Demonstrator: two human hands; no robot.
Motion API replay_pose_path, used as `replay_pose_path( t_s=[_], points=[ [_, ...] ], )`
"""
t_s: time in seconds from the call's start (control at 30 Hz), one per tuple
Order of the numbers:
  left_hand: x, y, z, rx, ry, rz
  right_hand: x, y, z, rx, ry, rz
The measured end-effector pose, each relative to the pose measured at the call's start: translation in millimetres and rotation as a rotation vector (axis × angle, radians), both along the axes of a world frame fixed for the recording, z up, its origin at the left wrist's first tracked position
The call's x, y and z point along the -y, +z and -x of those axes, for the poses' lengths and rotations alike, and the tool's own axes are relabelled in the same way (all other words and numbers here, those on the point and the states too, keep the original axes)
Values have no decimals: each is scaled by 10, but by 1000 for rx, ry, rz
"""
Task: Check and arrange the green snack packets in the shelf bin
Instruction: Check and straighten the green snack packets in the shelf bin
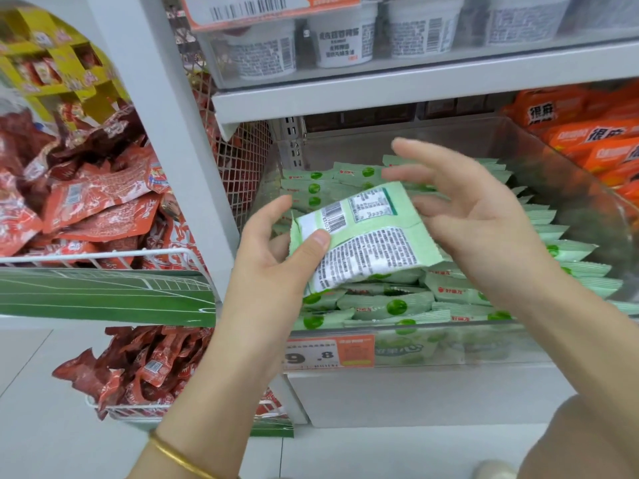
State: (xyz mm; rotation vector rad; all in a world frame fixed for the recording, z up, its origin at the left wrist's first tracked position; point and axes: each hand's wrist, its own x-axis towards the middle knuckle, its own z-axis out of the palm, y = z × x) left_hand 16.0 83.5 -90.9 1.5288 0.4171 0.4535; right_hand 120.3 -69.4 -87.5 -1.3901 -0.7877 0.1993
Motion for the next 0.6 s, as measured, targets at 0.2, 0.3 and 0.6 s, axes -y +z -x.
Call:
replay_pose_path(
  t_s=[0.2, 0.3, 0.6],
  points=[
    [12, 112, 23, 14, 5, 43, -76, -46, -30, 359, -130, 174],
    [-54, 66, 27, 35, 148, -369, -103, -41, -72, 317, -303, 160],
    [-21, -344, -34, -371, -14, -1209, -376, -11, -164, 312, -412, 300]
  ],
)
